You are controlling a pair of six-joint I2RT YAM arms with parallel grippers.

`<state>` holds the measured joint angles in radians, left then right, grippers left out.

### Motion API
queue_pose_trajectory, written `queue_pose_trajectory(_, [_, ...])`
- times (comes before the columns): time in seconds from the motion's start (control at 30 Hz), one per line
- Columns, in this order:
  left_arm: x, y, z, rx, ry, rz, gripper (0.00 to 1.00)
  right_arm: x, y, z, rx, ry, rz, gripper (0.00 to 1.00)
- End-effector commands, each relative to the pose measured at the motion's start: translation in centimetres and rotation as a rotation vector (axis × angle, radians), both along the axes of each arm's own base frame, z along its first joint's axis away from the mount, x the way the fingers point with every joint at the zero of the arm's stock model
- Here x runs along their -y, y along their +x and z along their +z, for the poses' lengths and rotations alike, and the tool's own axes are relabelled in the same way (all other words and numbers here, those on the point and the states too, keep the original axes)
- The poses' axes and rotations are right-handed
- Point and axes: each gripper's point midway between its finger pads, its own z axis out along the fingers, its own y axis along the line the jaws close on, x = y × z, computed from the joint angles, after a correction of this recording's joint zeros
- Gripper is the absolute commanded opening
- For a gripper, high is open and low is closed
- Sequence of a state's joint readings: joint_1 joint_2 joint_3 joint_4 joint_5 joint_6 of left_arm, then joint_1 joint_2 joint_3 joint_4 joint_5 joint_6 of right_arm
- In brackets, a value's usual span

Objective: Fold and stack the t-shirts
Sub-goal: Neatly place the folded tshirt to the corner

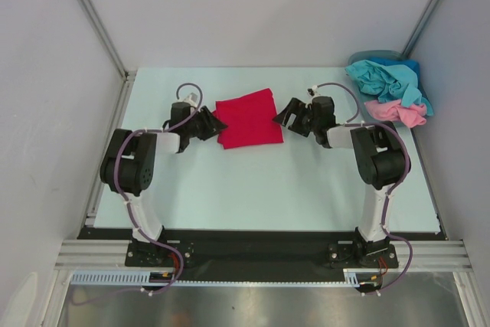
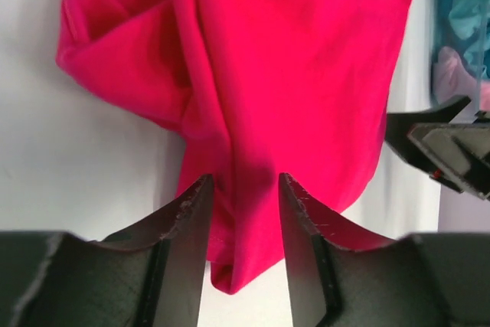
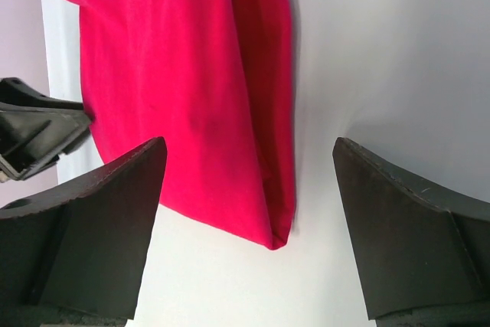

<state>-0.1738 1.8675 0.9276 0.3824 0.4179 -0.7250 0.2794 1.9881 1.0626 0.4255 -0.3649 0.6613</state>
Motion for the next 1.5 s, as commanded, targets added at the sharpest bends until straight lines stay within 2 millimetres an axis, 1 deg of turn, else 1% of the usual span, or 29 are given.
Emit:
queue_pose_trajectory(0.0, [1.2, 0.3, 0.7, 0.017, -0.073, -0.049, 0.49, -0.2, 1.0, 1.0, 0.047, 0.012, 0.008, 0.95])
queue_pose_trajectory(0.07, [1.0, 0.2, 0.2, -0.001, -0.049, -0.058, 0.52, 0.0, 1.0, 0.7, 0.043, 0.016, 0.004, 0.95])
queue_pose_trajectory(0.1, [0.8, -0.1, -0.5, -0.036, -0.029, -0.052, 0.52, -0.1, 1.0, 0.6, 0.039, 0.018, 0.006, 0.95])
queue_pose_trajectory(0.13, [0.8, 0.1, -0.3, -0.032, -0.022, -0.053, 0.52, 0.0, 1.1, 0.6, 0.039, 0.022, 0.004, 0.95])
queue_pose_trajectory(0.2, [0.4, -0.1, -0.8, -0.058, 0.009, -0.052, 0.53, -0.1, 1.1, 0.5, 0.034, 0.030, 0.003, 0.94])
queue_pose_trajectory(0.27, [0.4, 0.2, -0.8, -0.056, 0.022, -0.059, 0.54, -0.1, 1.1, 0.4, 0.034, 0.034, 0.003, 0.95])
queue_pose_trajectory(0.37, [0.3, 0.3, -1.0, -0.074, 0.039, -0.066, 0.54, -0.3, 0.9, 0.3, 0.030, 0.037, 0.008, 0.94])
queue_pose_trajectory(0.4, [0.3, 0.2, -1.4, -0.094, 0.045, -0.069, 0.55, -0.3, 1.0, 0.3, 0.032, 0.037, 0.006, 0.95])
queue_pose_trajectory(0.43, [0.3, 0.4, -1.3, -0.094, 0.052, -0.066, 0.54, -0.3, 0.9, 0.3, 0.030, 0.037, 0.007, 0.95])
queue_pose_trajectory(0.5, [-0.2, 0.2, -1.7, -0.113, 0.084, -0.062, 0.54, -0.2, 0.9, 0.4, 0.033, 0.036, 0.009, 0.95])
queue_pose_trajectory(0.57, [-0.8, 0.6, -1.0, -0.089, 0.128, -0.054, 0.54, -0.1, 0.9, 0.4, 0.035, 0.034, 0.008, 0.94])
queue_pose_trajectory(0.6, [-1.1, 0.3, -1.2, -0.115, 0.153, -0.054, 0.54, 0.0, 1.0, 0.4, 0.035, 0.033, 0.006, 0.94])
queue_pose_trajectory(0.67, [-1.6, 0.7, -0.7, -0.098, 0.195, -0.050, 0.54, 0.0, 1.0, 0.4, 0.035, 0.038, 0.003, 0.95])
queue_pose_trajectory(0.7, [-1.9, 0.3, -0.9, -0.122, 0.212, -0.050, 0.54, 0.0, 1.0, 0.4, 0.037, 0.041, 0.002, 0.94])
queue_pose_trajectory(0.73, [-2.0, 0.5, -0.6, -0.115, 0.221, -0.049, 0.54, 0.0, 1.0, 0.3, 0.033, 0.043, 0.002, 0.94])
queue_pose_trajectory(1.0, [-2.7, 0.4, -1.7, -0.132, 0.271, -0.057, 0.55, 0.1, 0.8, 0.5, 0.037, 0.044, 0.006, 0.94])
queue_pose_trajectory(1.1, [-2.5, 0.5, -1.9, -0.134, 0.262, -0.062, 0.55, 0.2, 0.9, 0.6, 0.038, 0.050, 0.002, 0.94])
queue_pose_trajectory(1.23, [-1.7, 0.5, -2.7, -0.143, 0.240, -0.070, 0.55, 0.2, 1.1, 0.8, 0.045, 0.053, 0.002, 0.94])
queue_pose_trajectory(1.27, [-1.4, 0.4, -3.2, -0.155, 0.232, -0.075, 0.55, 0.2, 1.1, 0.9, 0.047, 0.053, 0.002, 0.94])
queue_pose_trajectory(1.33, [-0.5, 0.6, -3.4, -0.145, 0.218, -0.089, 0.55, 0.2, 1.1, 0.7, 0.042, 0.050, 0.002, 0.94])
queue_pose_trajectory(1.37, [0.0, 0.4, -3.7, -0.158, 0.208, -0.095, 0.55, 0.2, 1.3, 0.9, 0.047, 0.053, 0.002, 0.94])
queue_pose_trajectory(1.4, [0.5, 0.9, -3.9, -0.140, 0.200, -0.098, 0.55, 0.0, 1.3, 0.9, 0.045, 0.053, 0.005, 0.93])
queue_pose_trajectory(1.47, [1.9, 1.2, -3.9, -0.132, 0.185, -0.116, 0.54, -0.1, 1.4, 0.8, 0.044, 0.059, 0.009, 0.93])
